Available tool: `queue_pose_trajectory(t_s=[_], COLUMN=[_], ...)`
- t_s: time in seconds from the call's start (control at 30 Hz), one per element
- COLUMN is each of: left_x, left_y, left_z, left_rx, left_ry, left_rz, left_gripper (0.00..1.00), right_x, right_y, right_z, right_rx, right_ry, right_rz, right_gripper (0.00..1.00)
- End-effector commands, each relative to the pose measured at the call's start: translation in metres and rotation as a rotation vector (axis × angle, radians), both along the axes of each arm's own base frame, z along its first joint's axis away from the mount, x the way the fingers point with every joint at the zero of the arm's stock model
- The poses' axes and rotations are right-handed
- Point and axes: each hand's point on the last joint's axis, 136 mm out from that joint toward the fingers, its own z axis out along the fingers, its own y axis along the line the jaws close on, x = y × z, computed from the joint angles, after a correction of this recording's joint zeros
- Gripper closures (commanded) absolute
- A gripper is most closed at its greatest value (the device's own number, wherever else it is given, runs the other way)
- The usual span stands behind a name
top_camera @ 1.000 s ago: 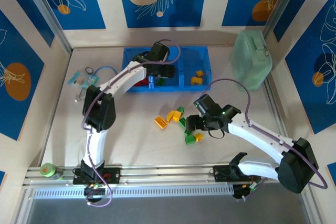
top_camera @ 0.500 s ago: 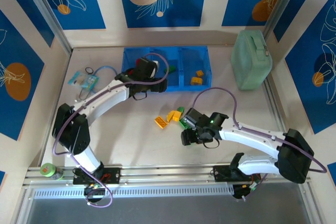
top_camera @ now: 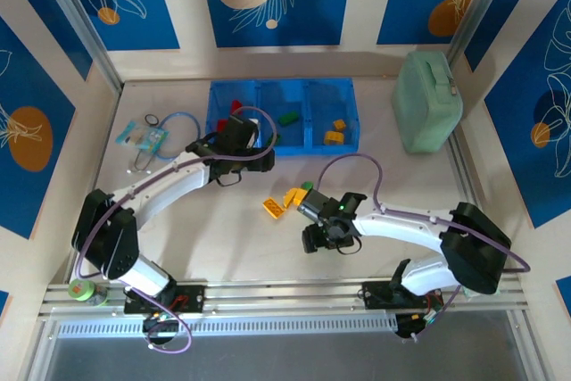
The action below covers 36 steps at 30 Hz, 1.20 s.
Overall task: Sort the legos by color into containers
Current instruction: Pick up the lego from the bottom-center of the table.
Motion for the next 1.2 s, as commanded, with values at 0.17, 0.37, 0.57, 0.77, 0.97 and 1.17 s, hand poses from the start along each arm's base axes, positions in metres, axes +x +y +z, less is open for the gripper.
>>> queue_pose_trajectory(t_s=[0.17,0.37,0.57,0.77,0.97,1.17], left_x=[-0.009,-0.013,-0.016,-0.017,-0.019,-0.03], left_y=[0.009,0.016,0.023,0.024,0.029,0.03], left_z=[-0.002,-0.004,-0.005,-0.009,-0.007,-0.007], left_rx=[-0.005,0.011,0.026,0.027,0.039,-0.016], left_ry=[-0.01,-0.013,-0.027,-0.022,-0.034,-0.058], left_rz=[0.032,0.043,0.053,0.057,0.058,0.042], left_gripper=[0.26,0.27,0.27,0.28,0.28,0.28], right_x=[0.012,0.019,0.013,0.017,0.028,0.079], right_y=[0.011,0.017,0.018,0.017,0.031,0.051], right_z=[-0.012,-0.018,-0.015,-0.004,0.034,0.082], right_rx=[-0.026,-0.097,-0.134,-0.138,-0.079,0.028], right_ry=[0.004,-0.006,-0.016,-0.043,-0.11,-0.219], right_rz=[-0.022,-0.012,0.006,0.009,0.034,0.052], right_gripper=[0.26,0.35,0.5,0.62,0.63,0.63])
